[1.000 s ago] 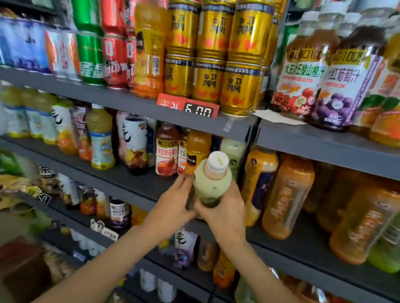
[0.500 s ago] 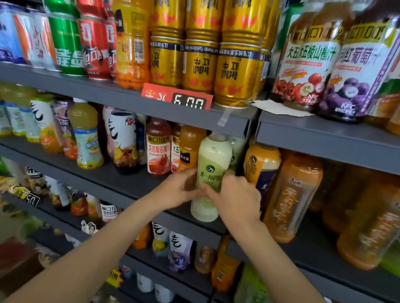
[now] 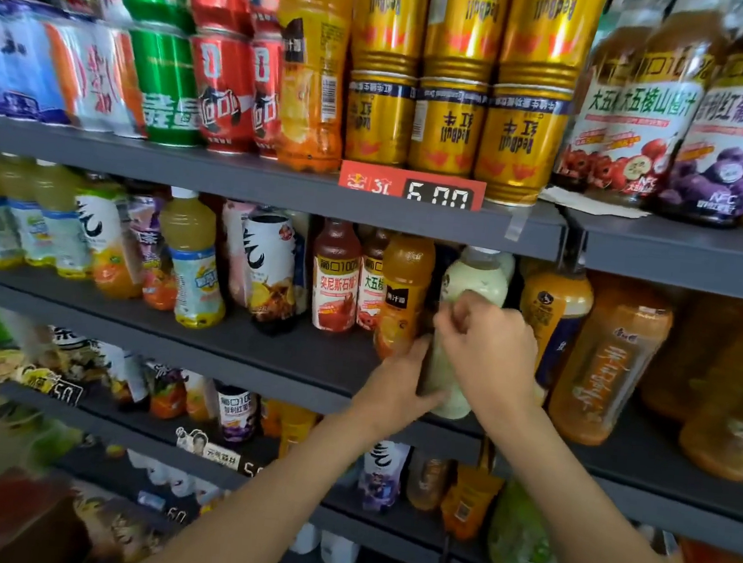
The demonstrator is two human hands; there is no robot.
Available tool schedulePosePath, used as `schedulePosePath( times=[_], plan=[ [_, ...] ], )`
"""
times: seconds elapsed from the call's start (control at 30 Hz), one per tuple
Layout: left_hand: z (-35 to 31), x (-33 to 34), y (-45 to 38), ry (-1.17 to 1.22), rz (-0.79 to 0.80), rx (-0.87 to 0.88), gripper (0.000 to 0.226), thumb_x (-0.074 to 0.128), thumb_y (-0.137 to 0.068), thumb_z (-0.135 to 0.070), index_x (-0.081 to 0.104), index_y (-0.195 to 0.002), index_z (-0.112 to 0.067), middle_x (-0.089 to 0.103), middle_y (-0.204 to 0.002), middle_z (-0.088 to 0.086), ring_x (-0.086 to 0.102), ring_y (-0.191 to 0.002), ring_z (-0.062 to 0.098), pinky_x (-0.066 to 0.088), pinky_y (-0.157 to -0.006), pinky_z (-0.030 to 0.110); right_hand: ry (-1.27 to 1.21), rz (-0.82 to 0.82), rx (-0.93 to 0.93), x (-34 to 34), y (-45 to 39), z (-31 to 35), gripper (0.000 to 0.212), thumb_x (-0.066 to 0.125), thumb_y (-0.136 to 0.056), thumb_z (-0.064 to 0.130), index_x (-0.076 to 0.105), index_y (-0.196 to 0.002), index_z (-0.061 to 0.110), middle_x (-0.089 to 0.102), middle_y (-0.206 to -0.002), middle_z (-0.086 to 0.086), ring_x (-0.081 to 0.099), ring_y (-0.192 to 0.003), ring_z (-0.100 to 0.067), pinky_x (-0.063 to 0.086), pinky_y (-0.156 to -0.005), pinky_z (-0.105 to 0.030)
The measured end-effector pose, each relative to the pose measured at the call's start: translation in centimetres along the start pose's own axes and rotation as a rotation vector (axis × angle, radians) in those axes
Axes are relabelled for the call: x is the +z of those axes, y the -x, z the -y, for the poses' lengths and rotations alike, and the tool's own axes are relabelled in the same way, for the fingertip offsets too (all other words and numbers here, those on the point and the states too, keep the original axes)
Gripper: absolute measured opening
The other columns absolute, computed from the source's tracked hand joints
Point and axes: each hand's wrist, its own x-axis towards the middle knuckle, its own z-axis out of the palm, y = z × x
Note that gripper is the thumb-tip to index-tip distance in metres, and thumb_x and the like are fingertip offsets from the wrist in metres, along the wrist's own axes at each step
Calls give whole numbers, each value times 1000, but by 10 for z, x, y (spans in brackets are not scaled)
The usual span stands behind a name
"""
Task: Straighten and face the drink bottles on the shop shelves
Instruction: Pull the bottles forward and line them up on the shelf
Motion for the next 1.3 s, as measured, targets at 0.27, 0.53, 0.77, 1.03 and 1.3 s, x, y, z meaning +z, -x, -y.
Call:
schedulePosePath(
  times=[0.27,0.53,0.77,1.03,1.3],
  plan=[
    [69,-87,27,-6,-48,-107,51,57,-90,-13,38,-138,-12,43,-137,6,45,-123,21,39,-101,33,17,-3,126,35,19,44,19,59,-88,19,59,-75,6,62,-65,-10,59,-59,-28,47,-54,-35],
    [94,-134,40,33,31,-77,51,58,-89,-13,37,-135,-13,46,-133,4,52,-113,18,46,-94,35,213,252,329,73,5,73,73,58,-90,23,16,-143,-4,26,-148,-22,52,-115,-40,43,-87,-43],
    [105,-165,43,-39,117,-68,55,56,-91,-18,31,-140,-15,43,-135,3,50,-111,14,43,-94,30,-2,126,682,111,-24,66,68,52,-92,42,28,-133,-7,47,-129,-25,51,-113,-42,42,-88,-44],
    [117,-145,31,24,177,-160,51,56,-92,-18,33,-137,-11,46,-134,6,54,-108,17,44,-92,28,-14,139,739,117,-21,56,71,70,-80,39,39,-129,-2,39,-134,-24,45,-119,-43,39,-95,-46],
    [79,-109,-2,465,66,-107,55,61,-89,-28,39,-138,-14,51,-134,3,48,-122,16,38,-105,30,64,271,325,106,1,76,57,70,-79,26,44,-123,2,44,-126,-15,56,-104,-40,48,-82,-47]
  ],
)
